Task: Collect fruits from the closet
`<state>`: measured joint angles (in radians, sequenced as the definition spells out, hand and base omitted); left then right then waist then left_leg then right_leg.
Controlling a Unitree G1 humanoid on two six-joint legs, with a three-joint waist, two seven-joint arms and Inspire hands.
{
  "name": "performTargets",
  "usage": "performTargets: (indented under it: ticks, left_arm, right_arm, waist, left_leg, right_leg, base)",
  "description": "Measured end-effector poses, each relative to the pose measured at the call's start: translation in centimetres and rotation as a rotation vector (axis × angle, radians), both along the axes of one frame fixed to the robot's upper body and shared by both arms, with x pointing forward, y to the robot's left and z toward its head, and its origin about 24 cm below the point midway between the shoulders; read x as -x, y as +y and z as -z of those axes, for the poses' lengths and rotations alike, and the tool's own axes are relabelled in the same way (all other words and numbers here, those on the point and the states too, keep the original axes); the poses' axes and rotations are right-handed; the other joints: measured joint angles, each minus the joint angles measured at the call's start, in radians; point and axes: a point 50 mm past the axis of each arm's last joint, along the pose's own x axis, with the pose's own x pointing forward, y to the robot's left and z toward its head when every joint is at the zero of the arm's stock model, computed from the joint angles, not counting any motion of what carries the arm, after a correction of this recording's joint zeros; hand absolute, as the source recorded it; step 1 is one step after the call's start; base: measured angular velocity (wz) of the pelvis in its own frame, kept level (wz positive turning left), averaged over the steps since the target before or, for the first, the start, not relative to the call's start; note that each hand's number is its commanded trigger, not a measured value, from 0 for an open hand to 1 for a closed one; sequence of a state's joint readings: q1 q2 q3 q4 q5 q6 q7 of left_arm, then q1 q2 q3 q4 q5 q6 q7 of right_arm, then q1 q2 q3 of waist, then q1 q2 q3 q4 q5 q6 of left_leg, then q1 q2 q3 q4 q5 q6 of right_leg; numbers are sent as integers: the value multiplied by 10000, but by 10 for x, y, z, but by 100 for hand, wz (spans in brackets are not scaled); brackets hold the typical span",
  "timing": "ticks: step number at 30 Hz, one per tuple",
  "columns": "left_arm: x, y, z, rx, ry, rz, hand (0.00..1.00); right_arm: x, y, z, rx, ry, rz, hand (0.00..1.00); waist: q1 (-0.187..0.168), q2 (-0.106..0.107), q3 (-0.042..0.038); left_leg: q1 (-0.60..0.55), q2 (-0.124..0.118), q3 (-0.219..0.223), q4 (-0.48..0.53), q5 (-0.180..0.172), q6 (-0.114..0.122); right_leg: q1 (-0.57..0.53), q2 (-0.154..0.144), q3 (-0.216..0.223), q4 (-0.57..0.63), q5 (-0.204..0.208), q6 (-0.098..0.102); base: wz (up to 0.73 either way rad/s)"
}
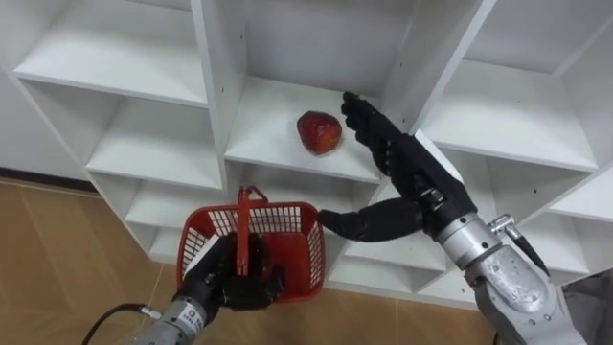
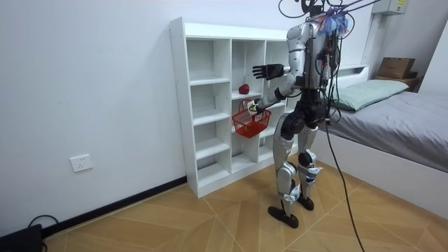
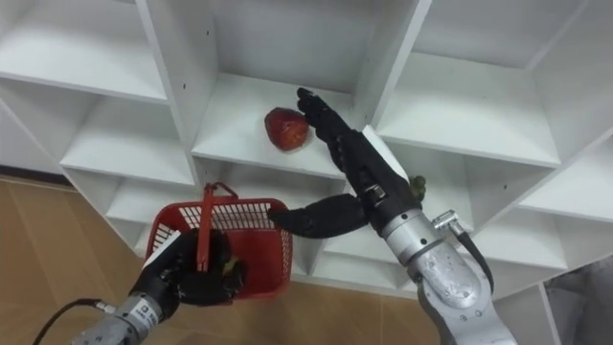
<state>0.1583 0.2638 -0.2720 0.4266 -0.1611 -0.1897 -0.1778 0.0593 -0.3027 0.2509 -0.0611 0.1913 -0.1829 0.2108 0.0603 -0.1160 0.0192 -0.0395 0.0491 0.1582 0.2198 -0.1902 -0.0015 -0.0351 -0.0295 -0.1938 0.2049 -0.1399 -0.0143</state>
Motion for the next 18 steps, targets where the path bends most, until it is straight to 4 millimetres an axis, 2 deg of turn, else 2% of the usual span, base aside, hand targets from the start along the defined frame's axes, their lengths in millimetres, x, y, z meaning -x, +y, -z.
performTargets:
  ticks: [6,13,18]
  left_arm:
    - [5,2,7,-377,320,118,100]
    - [6,7,8,-379,341,-191,100]
    - [6,8,7,-363,307,-284,100]
  right_arm:
    - [0,0,0,-22,1,9,0]
    - [-1,-1,-2,-54,-153,343,0]
    - [-1,-3,-3,-107,-285,720,0]
  waist:
    - [-2,-23,10]
    - [6,-149,-72]
    - [-2,-153,-74]
  left_leg:
    - [-9,-14,-45,22,1,1]
    - [-53,-60,-113,94,3,7]
    - [-185,-62,-290,146,1,5]
  right_leg:
    - [-6,-5,0,-9,0,0]
    - [-1,-28,-22,-42,-19,30]
    - [-4,-29,-164,-32,-18,30]
  base:
    - [0]
    - [2]
    - [11]
